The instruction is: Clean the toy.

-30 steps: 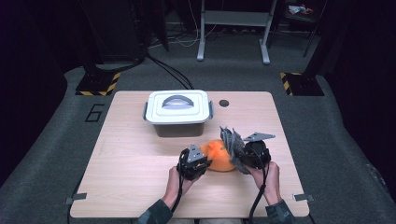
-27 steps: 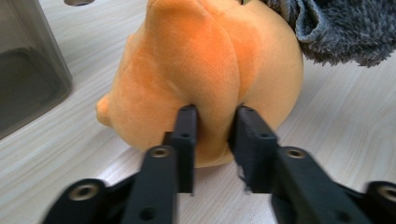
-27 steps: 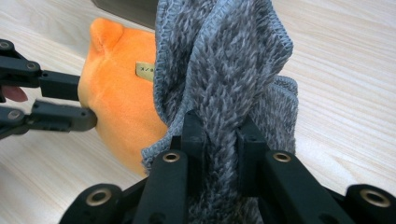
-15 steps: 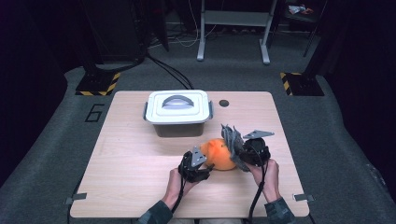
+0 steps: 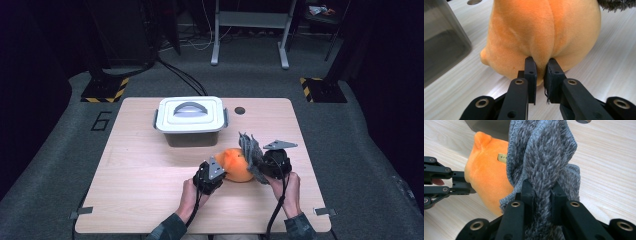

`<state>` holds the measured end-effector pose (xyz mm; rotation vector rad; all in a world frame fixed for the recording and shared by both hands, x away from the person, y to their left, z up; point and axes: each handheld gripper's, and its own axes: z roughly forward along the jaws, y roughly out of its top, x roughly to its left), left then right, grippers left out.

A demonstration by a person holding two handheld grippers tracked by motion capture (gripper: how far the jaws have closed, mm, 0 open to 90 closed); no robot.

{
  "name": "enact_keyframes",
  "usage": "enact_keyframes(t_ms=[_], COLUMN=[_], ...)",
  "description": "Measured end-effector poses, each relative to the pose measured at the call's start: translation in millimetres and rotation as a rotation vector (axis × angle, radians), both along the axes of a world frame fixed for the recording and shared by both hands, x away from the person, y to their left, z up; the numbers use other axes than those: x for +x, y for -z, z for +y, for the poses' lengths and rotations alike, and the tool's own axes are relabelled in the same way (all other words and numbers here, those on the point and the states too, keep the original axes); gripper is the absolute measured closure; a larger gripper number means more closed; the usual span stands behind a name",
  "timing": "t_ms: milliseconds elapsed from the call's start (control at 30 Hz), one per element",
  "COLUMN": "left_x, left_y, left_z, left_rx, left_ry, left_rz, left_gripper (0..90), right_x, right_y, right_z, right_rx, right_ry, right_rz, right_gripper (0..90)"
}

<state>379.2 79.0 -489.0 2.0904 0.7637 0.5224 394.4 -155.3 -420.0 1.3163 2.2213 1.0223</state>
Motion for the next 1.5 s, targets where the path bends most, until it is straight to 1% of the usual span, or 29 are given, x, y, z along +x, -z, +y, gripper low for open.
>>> enact_keyframes(t_ms=[67,100,167,200,267,333,400,433,500,567,633,700,733,767,800,867,900,933,1000,1033,1067,1100,1133,1200,1233,1333,1400,1467,1500], left_x=[0.8,1.3,2.5,2.4,1.5,-0.1,-1.2,-2.0,-3.3,-3.7,-3.3,-2.9,-2.4,-2.4,-1.5,-0.1,0.6,0.6,0.9,0.8,0.7,0.4,0.3,0.1,0.2,0.2,0.3,0.4,0.5], left_y=[-2.0,-3.0,-6.5,-8.1,-12.0,-17.1,-19.9,-20.5,-20.7,-20.2,-19.6,-18.2,-18.0,-16.7,-15.1,-13.5,-12.8,-12.2,-11.6,-11.5,-11.4,-11.2,-11.3,-10.5,-10.4,-9.9,-9.5,-9.1,-8.9], left_z=[2.2,3.3,5.3,5.3,5.2,5.6,6.4,6.1,5.2,3.9,3.1,2.2,2.8,2.4,2.7,4.4,5.2,5.2,5.2,5.2,5.0,4.7,5.1,5.2,5.3,5.6,5.9,6.3,6.5], left_rx=[-0.034,-0.044,-0.074,-0.095,-0.113,-0.138,-0.151,-0.161,-0.173,-0.163,-0.151,-0.126,-0.105,-0.102,-0.104,-0.106,-0.105,-0.112,-0.111,-0.110,-0.110,-0.110,-0.109,-0.110,-0.110,-0.112,-0.114,-0.112,-0.111], left_ry=[0.000,-0.002,-0.001,-0.005,-0.007,0.002,0.011,0.012,0.014,0.014,0.015,0.012,0.016,0.008,0.002,-0.003,-0.003,-0.006,-0.007,-0.006,-0.006,-0.008,-0.003,-0.003,-0.003,-0.002,-0.001,-0.002,-0.001], left_rz=[0.030,0.039,0.068,0.082,0.098,0.120,0.132,0.145,0.152,0.143,0.139,0.124,0.116,0.111,0.108,0.112,0.110,0.115,0.112,0.111,0.109,0.107,0.111,0.105,0.105,0.105,0.104,0.107,0.106], left_gripper=[82.3,82.6,82.8,82.9,82.9,82.9,82.9,82.8,82.7,82.6,82.3,81.8,81.4,81.1,80.8,80.4,80.4,80.4,80.2,80.1,80.0,80.0,79.9,79.7,79.6,79.6,79.5,79.5,79.6], right_x=[-2.5,-4.6,-7.2,-9.3,-12.3,-16.4,-19.9,-22.2,-24.1,-23.9,-20.7,-17.2,-15.0,-12.8,-10.6,-7.6,-7.2,-6.2,-6.3,-5.6,-6.1,-5.8,-5.9,-6.0,-5.3,-5.2,-4.6,-4.0,-3.4], right_y=[-2.0,-3.9,-7.5,-10.6,-15.0,-20.3,-24.0,-26.4,-28.6,-28.5,-25.6,-22.1,-20.0,-17.5,-15.3,-11.7,-10.8,-10.3,-9.9,-9.5,-9.4,-9.0,-8.8,-7.7,-6.6,-4.0,-1.4,1.4,3.8], right_z=[-1.5,-2.0,-2.7,-2.3,-1.1,1.8,4.9,7.5,12.0,19.0,27.1,33.1,35.6,38.3,39.5,42.1,41.5,40.4,38.9,35.7,35.2,33.0,31.5,26.8,23.5,17.0,11.3,7.1,4.3], right_rx=[0.003,0.002,0.000,0.007,0.011,0.011,0.016,0.022,0.016,0.013,-0.005,-0.025,-0.035,-0.039,-0.054,-0.053,-0.048,-0.051,-0.049,-0.059,-0.049,-0.055,-0.049,-0.045,-0.050,-0.045,-0.050,-0.051,-0.051], right_ry=[-0.003,0.000,-0.008,-0.013,-0.024,-0.041,-0.054,-0.062,-0.076,-0.094,-0.109,-0.111,-0.113,-0.104,-0.107,-0.092,-0.090,-0.094,-0.082,-0.095,-0.079,-0.083,-0.070,-0.057,-0.061,-0.034,-0.019,-0.002,0.017], right_rz=[-0.005,-0.010,-0.017,-0.023,-0.031,-0.038,-0.043,-0.044,-0.050,-0.047,-0.047,-0.048,-0.047,-0.044,-0.045,-0.039,-0.034,-0.040,-0.036,-0.042,-0.033,-0.040,-0.036,-0.029,-0.033,-0.026,-0.021,-0.010,0.000], right_gripper=[77.2,77.2,77.1,77.1,77.1,77.1,77.0,77.0,77.0,76.8,76.8,76.7,76.7,76.7,76.7,76.7,76.8,76.7,76.7,76.7,76.7,76.7,76.7,76.6,76.7,76.6,76.6,76.6,76.6])
